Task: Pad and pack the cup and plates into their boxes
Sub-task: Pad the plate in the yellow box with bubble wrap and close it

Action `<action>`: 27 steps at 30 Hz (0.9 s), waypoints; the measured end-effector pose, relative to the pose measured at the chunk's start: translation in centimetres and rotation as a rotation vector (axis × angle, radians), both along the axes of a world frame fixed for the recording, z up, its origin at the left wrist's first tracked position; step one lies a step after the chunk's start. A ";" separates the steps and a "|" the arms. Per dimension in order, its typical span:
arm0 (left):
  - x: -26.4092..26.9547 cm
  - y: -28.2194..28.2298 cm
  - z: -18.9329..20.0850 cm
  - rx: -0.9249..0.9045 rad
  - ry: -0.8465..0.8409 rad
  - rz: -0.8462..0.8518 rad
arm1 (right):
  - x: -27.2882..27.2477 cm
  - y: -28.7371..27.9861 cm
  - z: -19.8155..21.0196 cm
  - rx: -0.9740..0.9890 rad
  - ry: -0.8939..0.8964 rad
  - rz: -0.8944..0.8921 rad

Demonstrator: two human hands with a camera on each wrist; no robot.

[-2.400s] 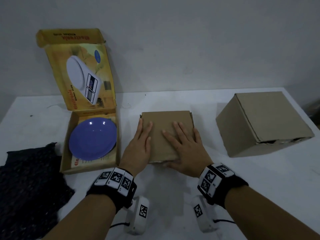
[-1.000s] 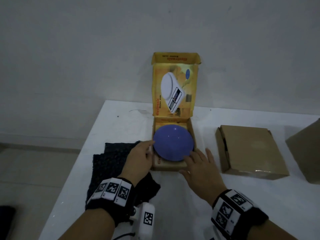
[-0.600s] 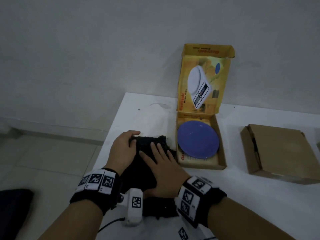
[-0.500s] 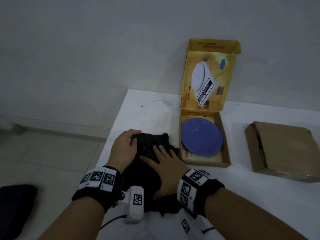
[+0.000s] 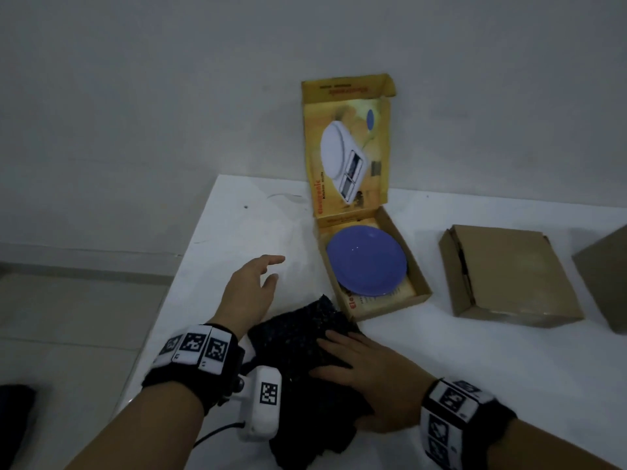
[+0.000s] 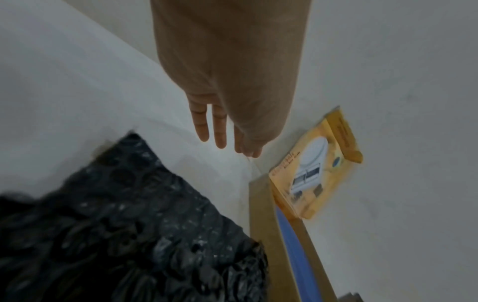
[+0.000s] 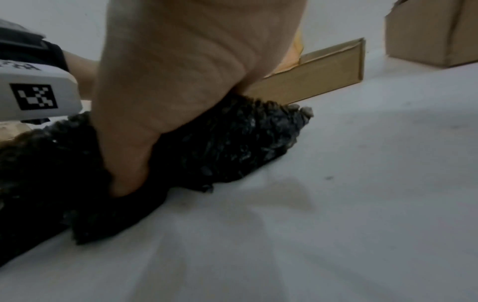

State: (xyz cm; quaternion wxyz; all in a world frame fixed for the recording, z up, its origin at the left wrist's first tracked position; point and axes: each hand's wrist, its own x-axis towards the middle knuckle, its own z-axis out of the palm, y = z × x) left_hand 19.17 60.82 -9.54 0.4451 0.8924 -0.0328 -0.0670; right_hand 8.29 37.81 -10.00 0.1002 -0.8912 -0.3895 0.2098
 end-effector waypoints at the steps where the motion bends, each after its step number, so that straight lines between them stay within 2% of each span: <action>1: -0.1 -1.0 0.0 -0.009 0.004 -0.024 | -0.5 -1.0 0.3 0.001 0.026 -0.011; 5: -0.5 -5.5 0.0 -0.001 0.058 -0.109 | -1.9 -3.2 1.5 -0.003 0.063 -0.077; 7: -0.5 -7.9 0.0 -0.068 0.130 -0.113 | -2.4 -3.8 1.8 0.011 0.063 -0.131; 10: -0.2 -10.1 -0.7 -0.087 0.088 -0.091 | -2.8 -4.9 1.6 0.121 0.066 -0.263; 14: 0.2 -10.8 -0.9 -0.060 0.055 -0.028 | -2.7 -6.6 1.9 0.450 0.087 -0.640; 17: 0.9 -10.2 -0.8 -0.005 0.036 -0.012 | -1.3 -7.5 2.7 0.687 -0.103 -0.900; 21: 1.9 -8.9 -0.9 0.038 0.025 -0.014 | 1.4 -8.1 3.2 0.741 -0.106 -1.251; 24: 2.1 -8.2 -0.9 0.037 0.023 -0.013 | 3.1 -8.2 2.8 0.668 -0.077 -1.281; 27: 1.9 -7.8 -1.4 0.050 -0.009 -0.067 | 4.3 -7.8 3.2 0.742 -0.044 -1.296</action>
